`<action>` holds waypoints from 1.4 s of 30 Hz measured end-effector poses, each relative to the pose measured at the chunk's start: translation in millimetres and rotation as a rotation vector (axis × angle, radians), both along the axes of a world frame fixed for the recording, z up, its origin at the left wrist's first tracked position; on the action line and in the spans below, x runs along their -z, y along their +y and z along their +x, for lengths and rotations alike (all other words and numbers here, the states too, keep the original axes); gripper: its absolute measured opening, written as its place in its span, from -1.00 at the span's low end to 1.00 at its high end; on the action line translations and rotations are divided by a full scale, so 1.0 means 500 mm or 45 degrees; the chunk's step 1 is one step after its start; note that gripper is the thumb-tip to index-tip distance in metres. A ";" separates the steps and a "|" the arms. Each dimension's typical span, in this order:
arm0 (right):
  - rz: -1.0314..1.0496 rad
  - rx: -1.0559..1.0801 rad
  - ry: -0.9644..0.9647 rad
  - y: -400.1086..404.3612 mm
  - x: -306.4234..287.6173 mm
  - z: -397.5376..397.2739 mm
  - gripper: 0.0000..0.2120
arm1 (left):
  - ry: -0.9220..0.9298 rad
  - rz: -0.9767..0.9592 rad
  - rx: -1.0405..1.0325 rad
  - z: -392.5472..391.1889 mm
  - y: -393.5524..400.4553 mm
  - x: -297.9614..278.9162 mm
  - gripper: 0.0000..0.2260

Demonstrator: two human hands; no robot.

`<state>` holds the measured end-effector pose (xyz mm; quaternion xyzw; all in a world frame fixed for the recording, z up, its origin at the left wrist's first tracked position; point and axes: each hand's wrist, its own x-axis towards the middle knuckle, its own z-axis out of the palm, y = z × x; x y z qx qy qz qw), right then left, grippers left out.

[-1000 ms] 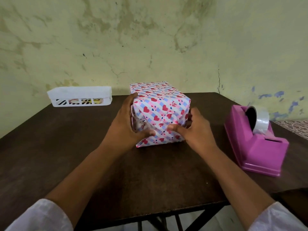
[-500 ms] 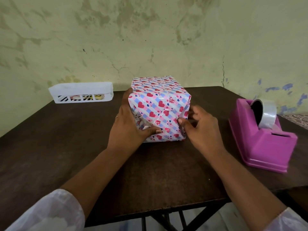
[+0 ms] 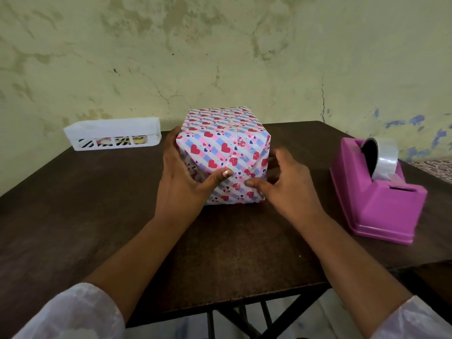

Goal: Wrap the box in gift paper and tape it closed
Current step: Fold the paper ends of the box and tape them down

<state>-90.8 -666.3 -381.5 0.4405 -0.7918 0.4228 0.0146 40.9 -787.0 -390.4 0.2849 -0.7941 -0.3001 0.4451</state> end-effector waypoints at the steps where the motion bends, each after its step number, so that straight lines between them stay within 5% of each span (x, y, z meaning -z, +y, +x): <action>1: -0.024 0.011 -0.004 0.000 0.001 -0.003 -0.46 | -0.007 -0.004 -0.013 -0.001 0.001 -0.001 0.01; 10: -0.086 0.000 0.008 0.015 0.007 -0.007 -0.56 | 0.049 0.077 0.058 0.020 0.008 0.002 -0.13; 13: -0.390 0.126 0.178 0.084 -0.002 0.004 -0.58 | 0.050 0.108 0.069 0.032 0.010 0.004 -0.04; 18: -0.837 0.510 0.187 0.239 -0.015 -0.065 -0.81 | -0.025 -0.532 -0.112 0.029 0.039 0.006 -0.17; 22: -0.451 0.766 -0.149 0.280 -0.004 -0.121 -0.68 | -0.130 -0.868 0.225 -0.030 0.143 0.014 -0.42; 25: -0.513 0.577 -0.746 0.283 -0.006 -0.111 -0.72 | -0.329 -0.700 0.409 -0.098 0.230 0.019 -0.41; 28: -0.586 0.505 -1.042 0.287 -0.010 -0.114 -0.73 | -0.413 -0.453 0.507 -0.164 0.272 0.026 -0.45; 33: -0.742 0.395 -1.098 0.290 -0.023 -0.130 -0.91 | -0.218 -0.204 0.517 -0.236 0.316 0.034 -0.63; 42: -1.047 0.302 -0.958 0.290 -0.071 -0.090 -0.96 | -0.312 -0.167 0.408 -0.243 0.331 0.038 -0.70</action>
